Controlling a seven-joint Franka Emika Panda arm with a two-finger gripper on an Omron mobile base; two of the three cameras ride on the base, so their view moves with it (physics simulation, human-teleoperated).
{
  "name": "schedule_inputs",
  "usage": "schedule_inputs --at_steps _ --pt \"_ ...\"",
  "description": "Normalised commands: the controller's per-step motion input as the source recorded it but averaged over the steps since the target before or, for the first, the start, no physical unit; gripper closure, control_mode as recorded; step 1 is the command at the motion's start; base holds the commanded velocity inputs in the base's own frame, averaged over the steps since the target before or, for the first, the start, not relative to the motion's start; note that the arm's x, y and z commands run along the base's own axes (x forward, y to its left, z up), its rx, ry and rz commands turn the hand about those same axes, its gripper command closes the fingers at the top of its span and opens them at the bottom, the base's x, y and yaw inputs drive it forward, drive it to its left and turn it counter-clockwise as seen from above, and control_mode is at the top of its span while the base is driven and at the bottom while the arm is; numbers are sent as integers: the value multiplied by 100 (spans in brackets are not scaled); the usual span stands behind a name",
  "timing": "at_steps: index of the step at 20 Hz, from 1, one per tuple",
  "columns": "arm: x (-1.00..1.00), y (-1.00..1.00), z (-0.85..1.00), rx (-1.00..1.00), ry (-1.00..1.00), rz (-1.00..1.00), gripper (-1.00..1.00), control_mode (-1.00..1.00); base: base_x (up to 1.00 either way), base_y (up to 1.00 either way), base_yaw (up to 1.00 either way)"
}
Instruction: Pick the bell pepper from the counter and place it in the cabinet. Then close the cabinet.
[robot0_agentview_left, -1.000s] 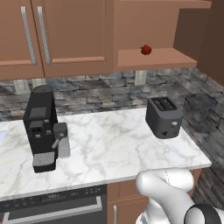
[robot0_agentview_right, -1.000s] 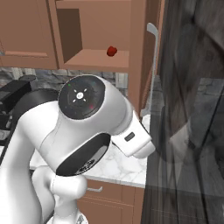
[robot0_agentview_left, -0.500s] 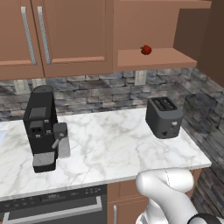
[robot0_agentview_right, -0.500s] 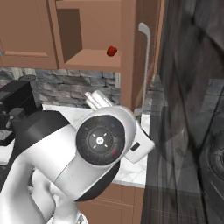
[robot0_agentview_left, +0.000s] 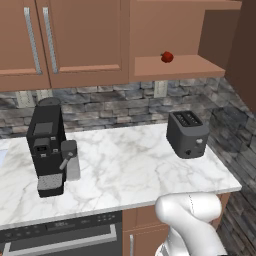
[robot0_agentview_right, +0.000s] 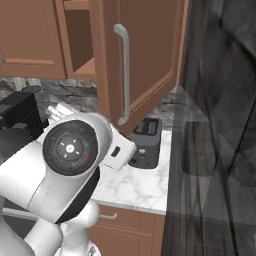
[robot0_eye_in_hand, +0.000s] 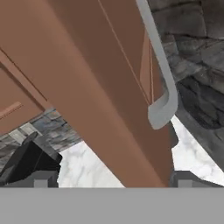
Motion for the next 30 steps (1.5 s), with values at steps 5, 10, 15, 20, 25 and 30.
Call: schedule_inputs --at_steps 5,10,15,20,25,30 --pt "24 89 23 -7 -4 15 -100 -100 0 0 0" --pt "37 64 27 -2 -15 12 -100 -100 0 0 0" --pt "54 58 8 -2 -18 4 -100 -100 0 0 0" --pt "88 67 0 -3 -14 0 -100 -100 0 0 0" --pt "86 43 0 0 -6 0 -100 -100 0 0 0" --pt "79 25 10 0 1 0 -100 -100 0 0 0"
